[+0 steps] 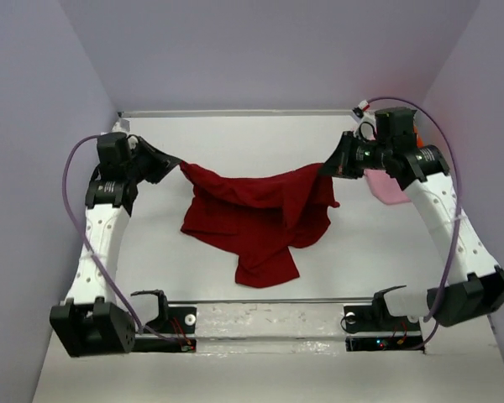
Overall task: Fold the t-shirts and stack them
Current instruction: Flatten out the tshirt
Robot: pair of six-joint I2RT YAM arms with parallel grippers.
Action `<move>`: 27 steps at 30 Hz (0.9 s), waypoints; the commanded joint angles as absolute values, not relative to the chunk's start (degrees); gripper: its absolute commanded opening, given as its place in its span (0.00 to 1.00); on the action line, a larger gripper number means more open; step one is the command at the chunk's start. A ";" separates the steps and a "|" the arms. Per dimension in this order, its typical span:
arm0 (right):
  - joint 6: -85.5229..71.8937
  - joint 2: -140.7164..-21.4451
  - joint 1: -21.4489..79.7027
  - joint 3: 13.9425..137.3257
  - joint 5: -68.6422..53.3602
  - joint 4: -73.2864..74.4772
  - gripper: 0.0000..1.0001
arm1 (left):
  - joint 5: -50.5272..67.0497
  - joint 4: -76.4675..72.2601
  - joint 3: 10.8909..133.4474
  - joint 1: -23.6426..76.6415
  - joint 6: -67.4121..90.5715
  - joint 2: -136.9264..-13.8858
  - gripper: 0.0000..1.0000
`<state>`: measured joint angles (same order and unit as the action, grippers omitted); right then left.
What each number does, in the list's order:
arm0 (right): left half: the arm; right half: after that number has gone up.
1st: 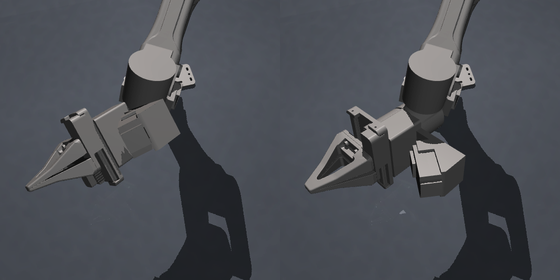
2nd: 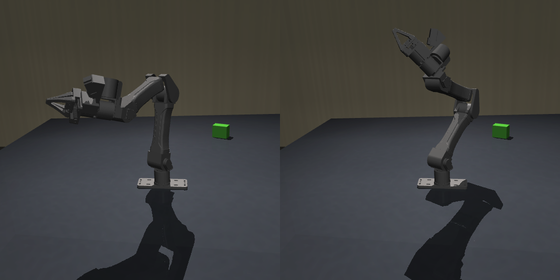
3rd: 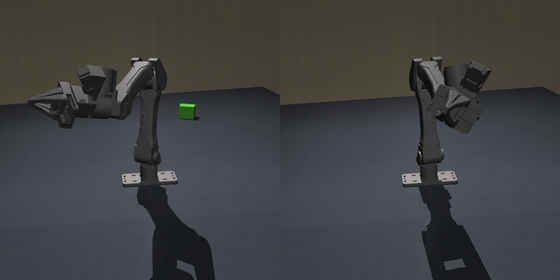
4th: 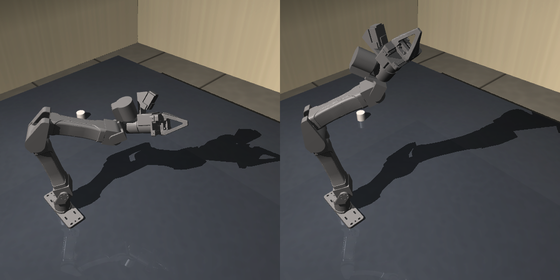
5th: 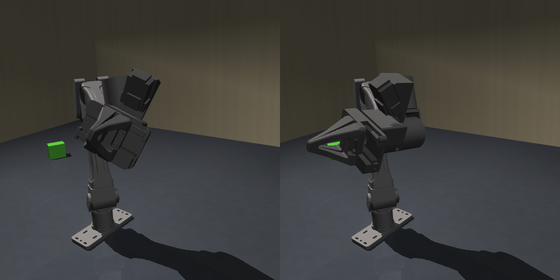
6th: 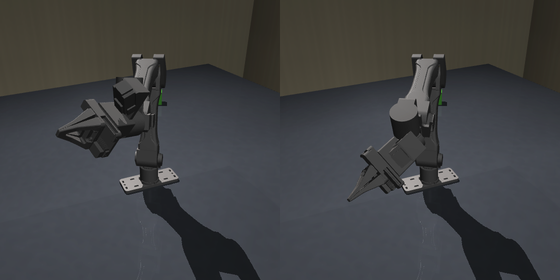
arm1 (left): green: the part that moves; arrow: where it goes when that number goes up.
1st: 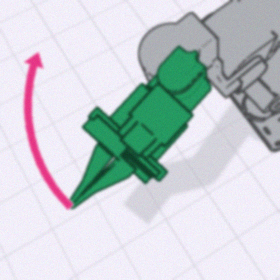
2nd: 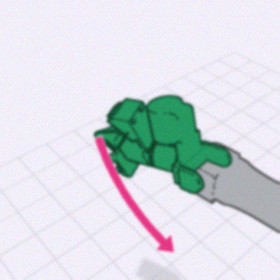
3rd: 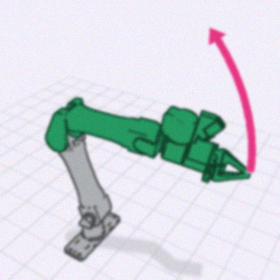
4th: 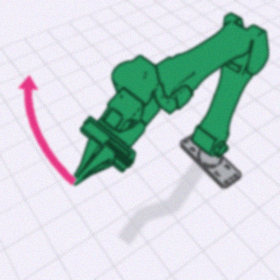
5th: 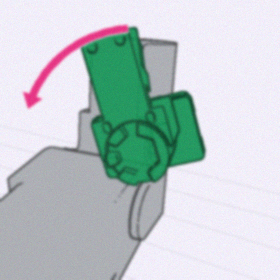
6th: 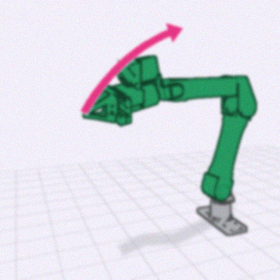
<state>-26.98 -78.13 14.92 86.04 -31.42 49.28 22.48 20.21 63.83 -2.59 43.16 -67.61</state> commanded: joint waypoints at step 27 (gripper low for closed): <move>-21.54 -42.18 14.85 114.94 -12.76 59.58 0.00 | 11.17 53.24 114.66 -2.64 31.21 -42.80 0.00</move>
<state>-23.64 -40.80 14.79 111.26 -17.47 59.44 15.20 49.58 107.44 -2.70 34.46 -40.77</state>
